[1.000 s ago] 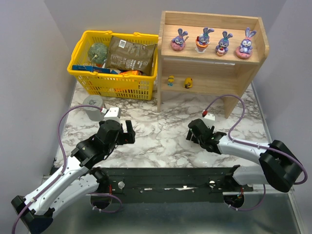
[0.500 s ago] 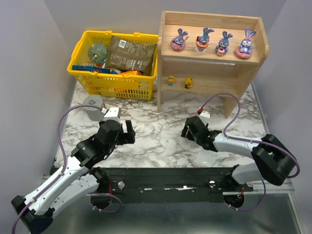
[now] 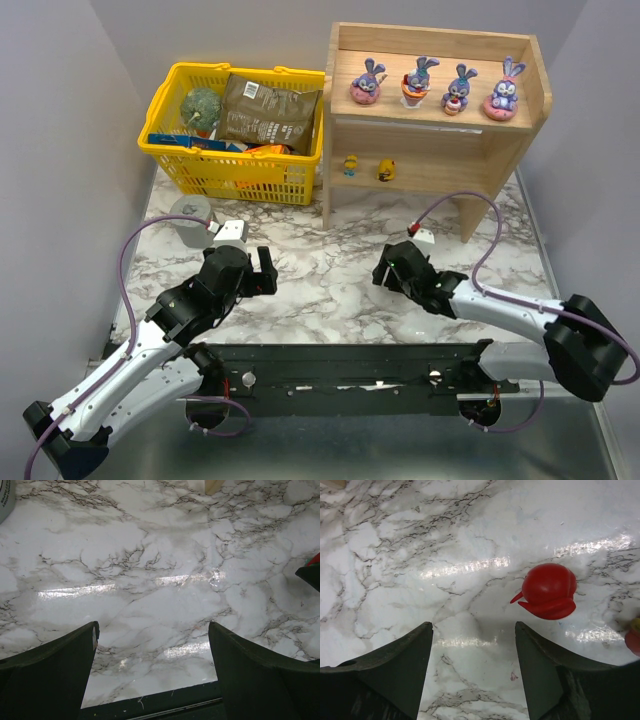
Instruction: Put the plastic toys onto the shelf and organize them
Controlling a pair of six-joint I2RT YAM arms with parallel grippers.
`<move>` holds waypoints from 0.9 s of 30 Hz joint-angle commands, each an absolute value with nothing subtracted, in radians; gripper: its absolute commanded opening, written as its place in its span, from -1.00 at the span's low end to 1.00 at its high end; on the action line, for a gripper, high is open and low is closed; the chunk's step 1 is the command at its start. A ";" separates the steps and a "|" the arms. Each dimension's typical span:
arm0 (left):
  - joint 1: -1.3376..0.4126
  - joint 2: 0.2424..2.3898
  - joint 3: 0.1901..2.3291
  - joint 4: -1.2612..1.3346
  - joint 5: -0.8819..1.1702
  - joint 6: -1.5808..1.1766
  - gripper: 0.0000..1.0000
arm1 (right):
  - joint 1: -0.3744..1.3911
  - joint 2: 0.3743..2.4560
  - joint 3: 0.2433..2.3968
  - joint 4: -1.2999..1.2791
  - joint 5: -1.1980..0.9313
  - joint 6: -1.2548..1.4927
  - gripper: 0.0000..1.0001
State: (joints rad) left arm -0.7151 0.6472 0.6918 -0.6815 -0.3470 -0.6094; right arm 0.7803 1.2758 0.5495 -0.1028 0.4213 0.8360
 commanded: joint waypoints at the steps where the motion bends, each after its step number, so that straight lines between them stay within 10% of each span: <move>1: -0.712 0.640 0.704 -0.672 -0.342 -0.600 0.98 | 0.795 1.163 0.505 -0.236 0.468 0.842 0.50; 27: -0.712 0.641 0.703 -0.673 -0.344 -0.601 0.98 | 0.793 1.350 0.630 -0.264 0.693 0.845 0.60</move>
State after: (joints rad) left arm -0.7151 0.6472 0.6918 -0.6819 -0.3470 -0.6094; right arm 0.7864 1.3197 0.5949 -0.2829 0.6273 0.8371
